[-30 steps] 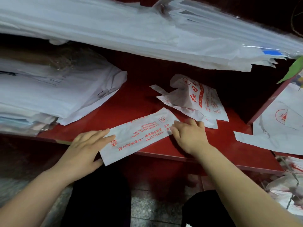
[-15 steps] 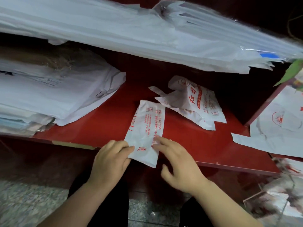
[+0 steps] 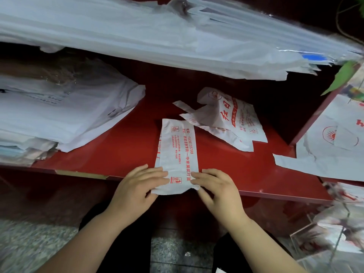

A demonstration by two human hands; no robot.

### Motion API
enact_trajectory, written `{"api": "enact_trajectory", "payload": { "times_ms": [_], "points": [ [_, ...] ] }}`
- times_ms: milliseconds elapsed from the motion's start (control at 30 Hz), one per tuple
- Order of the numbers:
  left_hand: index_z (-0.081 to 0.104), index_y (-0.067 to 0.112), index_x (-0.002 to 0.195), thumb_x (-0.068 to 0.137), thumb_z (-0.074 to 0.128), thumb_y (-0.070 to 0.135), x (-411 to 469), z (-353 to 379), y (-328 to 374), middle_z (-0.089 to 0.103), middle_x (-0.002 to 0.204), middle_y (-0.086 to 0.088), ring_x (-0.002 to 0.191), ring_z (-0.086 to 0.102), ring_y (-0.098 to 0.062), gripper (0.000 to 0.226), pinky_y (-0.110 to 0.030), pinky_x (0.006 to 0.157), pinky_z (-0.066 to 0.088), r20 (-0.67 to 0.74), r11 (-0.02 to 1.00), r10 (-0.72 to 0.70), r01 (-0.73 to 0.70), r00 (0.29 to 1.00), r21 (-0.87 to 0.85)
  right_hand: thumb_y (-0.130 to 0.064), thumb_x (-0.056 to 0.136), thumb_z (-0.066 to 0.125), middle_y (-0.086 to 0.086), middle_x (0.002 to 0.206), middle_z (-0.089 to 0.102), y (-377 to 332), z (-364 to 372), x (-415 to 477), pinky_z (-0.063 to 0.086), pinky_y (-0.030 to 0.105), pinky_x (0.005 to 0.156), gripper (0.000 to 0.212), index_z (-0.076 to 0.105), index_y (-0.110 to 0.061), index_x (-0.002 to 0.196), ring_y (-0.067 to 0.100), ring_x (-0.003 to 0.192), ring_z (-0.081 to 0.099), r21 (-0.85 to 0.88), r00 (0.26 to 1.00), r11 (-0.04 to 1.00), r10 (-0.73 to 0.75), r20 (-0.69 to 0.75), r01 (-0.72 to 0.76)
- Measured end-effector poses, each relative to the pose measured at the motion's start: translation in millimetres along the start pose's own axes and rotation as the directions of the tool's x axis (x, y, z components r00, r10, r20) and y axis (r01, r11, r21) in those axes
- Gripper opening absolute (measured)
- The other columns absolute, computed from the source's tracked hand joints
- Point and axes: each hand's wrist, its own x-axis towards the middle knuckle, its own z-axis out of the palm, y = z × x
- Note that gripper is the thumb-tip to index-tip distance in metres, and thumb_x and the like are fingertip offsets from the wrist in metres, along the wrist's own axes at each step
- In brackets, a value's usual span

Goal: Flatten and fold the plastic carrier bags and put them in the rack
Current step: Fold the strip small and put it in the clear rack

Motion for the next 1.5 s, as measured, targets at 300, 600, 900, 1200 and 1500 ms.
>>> {"api": "enact_trajectory", "payload": {
  "times_ms": [300, 600, 900, 1200, 1500],
  "points": [
    [0.070, 0.014, 0.072, 0.069, 0.045, 0.054, 6.3, -0.3, 19.3, 0.067, 0.068, 0.015, 0.074, 0.054, -0.012, 0.046, -0.005, 0.072, 0.034, -0.193, 0.905, -0.376, 0.313, 0.906, -0.289, -0.048, 0.073, 0.044, -0.011, 0.069, 0.056, -13.0, -9.1, 8.3, 0.034, 0.018, 0.069, 0.045, 0.069, -0.011, 0.074, 0.005, 0.071, 0.044, 0.225, 0.936, 0.909, 0.345, 0.070, -0.352],
    [0.051, 0.013, 0.058, 0.085, 0.061, 0.025, 34.1, -0.8, 27.1, 0.044, 0.046, 0.003, 0.045, 0.037, -0.012, 0.031, -0.023, 0.049, 0.025, -0.209, 0.840, -0.536, 0.493, 0.818, -0.225, -0.038, 0.084, 0.048, 0.004, 0.068, 0.060, -15.4, -5.0, 38.7, 0.033, 0.028, 0.066, 0.030, 0.062, -0.013, 0.078, 0.022, 0.071, 0.050, 0.113, 0.866, 0.863, 0.471, 0.168, -0.492],
    [0.070, 0.008, 0.089, 0.065, 0.069, 0.031, 33.9, 6.4, 15.7, 0.050, 0.044, 0.010, 0.047, 0.053, -0.018, 0.033, -0.033, 0.065, 0.033, -0.341, 0.905, -0.303, 0.380, 0.890, 0.188, -0.023, 0.089, 0.054, -0.007, 0.067, 0.050, -17.9, 6.1, 44.5, 0.026, 0.027, 0.066, 0.019, 0.061, -0.013, 0.104, 0.022, 0.074, 0.051, -0.112, 0.868, 0.874, 0.484, 0.109, -0.473],
    [0.063, 0.015, 0.103, 0.077, 0.052, 0.019, 34.9, 9.4, 3.8, 0.064, 0.108, -0.007, 0.110, 0.046, -0.024, 0.029, -0.035, 0.095, 0.025, -0.229, 0.964, -0.023, 0.083, 0.973, 0.253, -0.015, 0.081, 0.059, 0.001, 0.082, 0.053, -19.0, 6.5, 41.6, 0.030, 0.029, 0.067, 0.020, 0.060, -0.011, 0.100, 0.028, 0.078, 0.056, -0.197, 0.910, 0.900, 0.408, 0.071, -0.388],
    [0.047, 0.019, 0.114, 0.067, 0.071, 0.033, 4.9, 5.0, -5.7, 0.067, 0.109, -0.006, 0.108, 0.045, -0.013, 0.055, -0.029, 0.095, 0.030, 0.082, 0.937, 0.182, -0.198, 0.980, 0.289, -0.049, 0.077, 0.044, -0.006, 0.103, 0.068, -21.6, -6.9, 18.0, 0.028, 0.024, 0.069, 0.043, 0.069, -0.019, 0.094, 0.011, 0.079, 0.036, -0.261, 0.966, 0.962, 0.139, 0.216, -0.080]
  ]
}}
